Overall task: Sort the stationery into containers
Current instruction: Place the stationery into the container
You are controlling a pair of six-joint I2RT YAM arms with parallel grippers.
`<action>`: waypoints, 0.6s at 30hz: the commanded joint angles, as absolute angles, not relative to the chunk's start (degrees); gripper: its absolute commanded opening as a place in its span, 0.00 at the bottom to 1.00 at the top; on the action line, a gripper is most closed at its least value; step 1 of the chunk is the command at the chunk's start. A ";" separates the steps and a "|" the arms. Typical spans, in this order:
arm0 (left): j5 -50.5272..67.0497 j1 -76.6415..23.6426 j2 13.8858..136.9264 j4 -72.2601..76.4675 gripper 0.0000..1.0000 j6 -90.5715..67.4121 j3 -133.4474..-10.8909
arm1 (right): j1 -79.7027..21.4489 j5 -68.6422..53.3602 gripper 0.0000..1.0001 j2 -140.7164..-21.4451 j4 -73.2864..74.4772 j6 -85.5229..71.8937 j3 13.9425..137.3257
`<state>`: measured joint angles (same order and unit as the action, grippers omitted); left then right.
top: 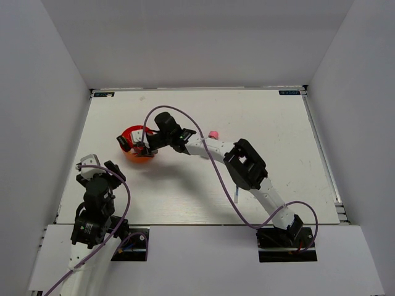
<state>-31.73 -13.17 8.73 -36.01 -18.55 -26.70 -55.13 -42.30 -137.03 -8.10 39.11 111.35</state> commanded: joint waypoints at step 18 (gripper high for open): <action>-32.70 -12.75 8.26 -36.30 0.66 -18.72 -26.28 | -55.99 -39.91 0.05 -124.29 -13.63 22.34 112.15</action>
<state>-32.21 -13.17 8.71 -35.99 -18.63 -26.70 -55.27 -40.77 -130.82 -10.39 29.71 109.71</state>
